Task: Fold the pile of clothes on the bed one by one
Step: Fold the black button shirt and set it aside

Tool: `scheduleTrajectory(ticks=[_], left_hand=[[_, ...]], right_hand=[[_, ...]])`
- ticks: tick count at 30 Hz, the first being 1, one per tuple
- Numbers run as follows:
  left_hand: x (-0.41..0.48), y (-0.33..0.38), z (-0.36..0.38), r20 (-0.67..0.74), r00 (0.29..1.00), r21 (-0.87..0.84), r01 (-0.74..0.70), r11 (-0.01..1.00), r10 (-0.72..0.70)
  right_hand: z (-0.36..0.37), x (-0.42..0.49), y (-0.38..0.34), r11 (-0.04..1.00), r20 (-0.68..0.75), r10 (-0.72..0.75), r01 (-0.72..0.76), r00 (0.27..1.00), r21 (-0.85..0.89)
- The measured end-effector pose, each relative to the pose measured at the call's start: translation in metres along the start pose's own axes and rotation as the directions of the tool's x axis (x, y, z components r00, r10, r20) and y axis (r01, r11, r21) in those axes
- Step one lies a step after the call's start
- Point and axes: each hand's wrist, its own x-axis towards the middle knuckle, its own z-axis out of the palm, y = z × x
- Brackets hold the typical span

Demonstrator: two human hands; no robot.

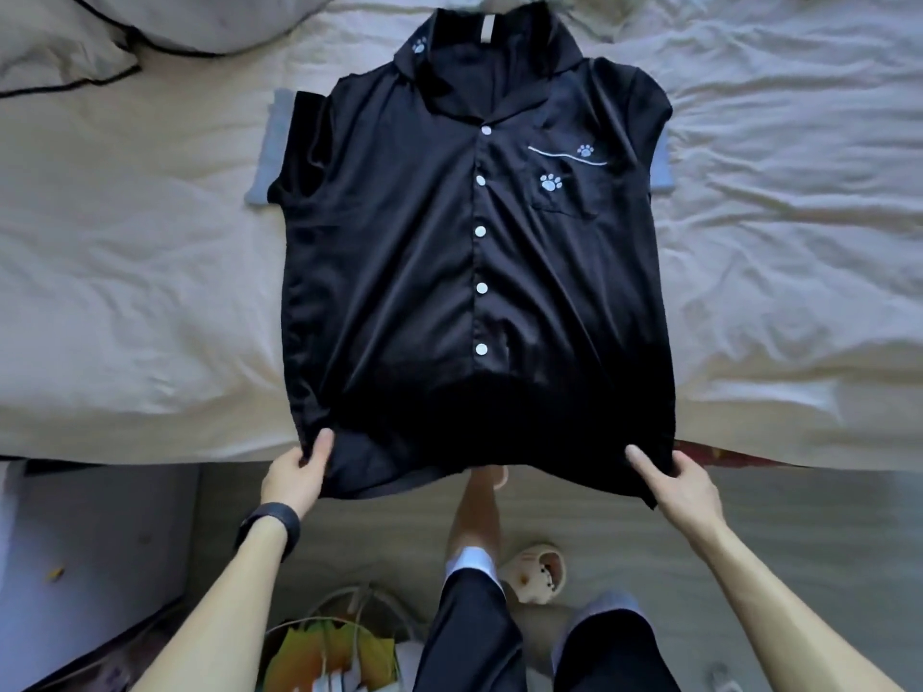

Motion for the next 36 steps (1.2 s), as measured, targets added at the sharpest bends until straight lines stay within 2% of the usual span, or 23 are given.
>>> scheduleTrajectory(ticks=[2,4,7,11,17,19,23,27,32,36], left_hand=[[0.000,-0.004,0.002,0.012,0.999,0.081,-0.044,0.996,0.043],[0.002,-0.013,-0.002,-0.025,0.998,0.109,-0.055,0.992,0.058],[0.000,-0.031,-0.018,-0.102,0.995,0.098,0.001,0.995,0.009],[-0.006,-0.040,-0.027,-0.133,0.991,0.125,-0.013,0.992,0.030],[-0.007,-0.033,-0.019,-0.063,0.997,0.018,0.042,0.999,-0.041],[-0.007,-0.032,-0.017,-0.051,0.997,-0.025,0.061,0.998,-0.062],[-0.007,-0.035,-0.015,-0.029,1.000,0.046,0.000,0.999,0.001],[-0.006,-0.047,-0.019,-0.045,0.999,-0.022,0.012,1.000,-0.013],[-0.004,-0.056,-0.018,-0.024,0.999,-0.061,0.032,0.998,-0.034],[-0.002,-0.048,-0.012,-0.033,0.999,-0.140,0.008,0.990,-0.013]], right_hand=[[0.000,0.002,-0.002,0.997,0.011,-0.012,0.013,1.000,-0.073],[-0.005,0.003,0.003,0.991,-0.038,-0.016,0.011,0.999,-0.132],[-0.016,0.000,0.015,0.992,-0.128,-0.012,-0.004,0.992,-0.129],[-0.017,-0.013,0.019,0.996,-0.128,0.000,-0.011,0.992,-0.088],[0.003,-0.016,0.004,0.996,-0.096,0.082,-0.081,0.992,0.023],[0.009,-0.015,0.001,0.997,-0.094,0.081,-0.082,0.992,-0.004],[0.014,-0.008,0.000,0.992,-0.147,0.115,-0.120,0.982,-0.029],[0.016,-0.012,-0.006,0.990,-0.210,0.072,-0.096,0.975,-0.106],[0.028,-0.007,-0.018,0.985,-0.075,0.168,-0.164,0.983,0.049],[0.045,0.005,-0.026,0.981,-0.141,0.194,-0.189,0.971,0.044]])
